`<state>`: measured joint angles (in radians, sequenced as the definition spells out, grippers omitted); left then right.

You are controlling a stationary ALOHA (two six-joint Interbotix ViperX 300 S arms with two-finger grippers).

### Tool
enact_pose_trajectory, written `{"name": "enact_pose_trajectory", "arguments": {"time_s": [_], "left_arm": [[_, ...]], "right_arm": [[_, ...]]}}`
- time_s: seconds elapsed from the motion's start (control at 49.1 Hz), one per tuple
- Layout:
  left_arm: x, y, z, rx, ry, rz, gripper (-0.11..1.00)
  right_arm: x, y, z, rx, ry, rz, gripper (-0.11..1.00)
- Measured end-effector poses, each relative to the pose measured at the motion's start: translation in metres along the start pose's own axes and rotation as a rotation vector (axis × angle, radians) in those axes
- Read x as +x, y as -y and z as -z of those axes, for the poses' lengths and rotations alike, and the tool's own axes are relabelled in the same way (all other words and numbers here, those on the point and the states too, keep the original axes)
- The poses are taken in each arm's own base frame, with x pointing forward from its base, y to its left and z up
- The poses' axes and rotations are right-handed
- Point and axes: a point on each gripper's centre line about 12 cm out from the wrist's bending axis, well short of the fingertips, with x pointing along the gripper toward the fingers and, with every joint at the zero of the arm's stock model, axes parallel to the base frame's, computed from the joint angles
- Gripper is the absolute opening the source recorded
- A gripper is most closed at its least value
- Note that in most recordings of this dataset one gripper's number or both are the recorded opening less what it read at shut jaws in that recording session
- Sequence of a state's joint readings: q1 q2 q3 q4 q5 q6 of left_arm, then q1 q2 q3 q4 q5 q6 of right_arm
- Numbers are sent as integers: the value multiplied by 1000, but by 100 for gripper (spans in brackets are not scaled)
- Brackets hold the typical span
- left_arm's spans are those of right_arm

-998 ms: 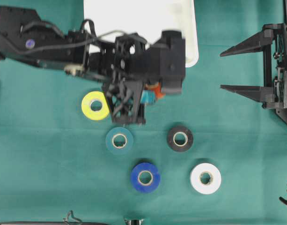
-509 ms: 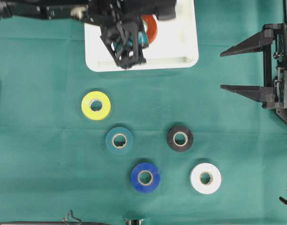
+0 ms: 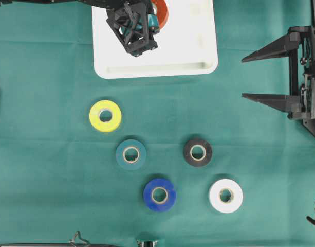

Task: Pick up the tape from a random location and place it into the white case.
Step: 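Carry the orange-red roll with the left gripper over the white tray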

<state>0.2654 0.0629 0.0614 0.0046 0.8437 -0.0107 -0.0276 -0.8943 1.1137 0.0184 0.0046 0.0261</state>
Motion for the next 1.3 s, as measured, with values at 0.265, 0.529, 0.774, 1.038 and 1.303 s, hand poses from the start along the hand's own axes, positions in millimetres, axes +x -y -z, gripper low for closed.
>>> {"name": "enact_pose_trajectory", "arguments": {"time_s": [0.265, 0.529, 0.774, 1.038, 1.303], "left_arm": [[1, 0, -4, 2, 31, 0, 23], [9, -2, -3, -1, 21, -2, 23], [9, -3, -3, -2, 21, -3, 23], [9, -3, -2, -3, 18, -3, 23], [15, -3, 4, -2, 17, -4, 23]], "right_arm": [[0, 0, 0, -2, 0, 0, 93], [0, 0, 0, 0, 0, 0, 93], [0, 0, 0, 0, 0, 0, 93], [0, 0, 0, -2, 0, 0, 93], [0, 0, 0, 0, 0, 0, 93]]}}
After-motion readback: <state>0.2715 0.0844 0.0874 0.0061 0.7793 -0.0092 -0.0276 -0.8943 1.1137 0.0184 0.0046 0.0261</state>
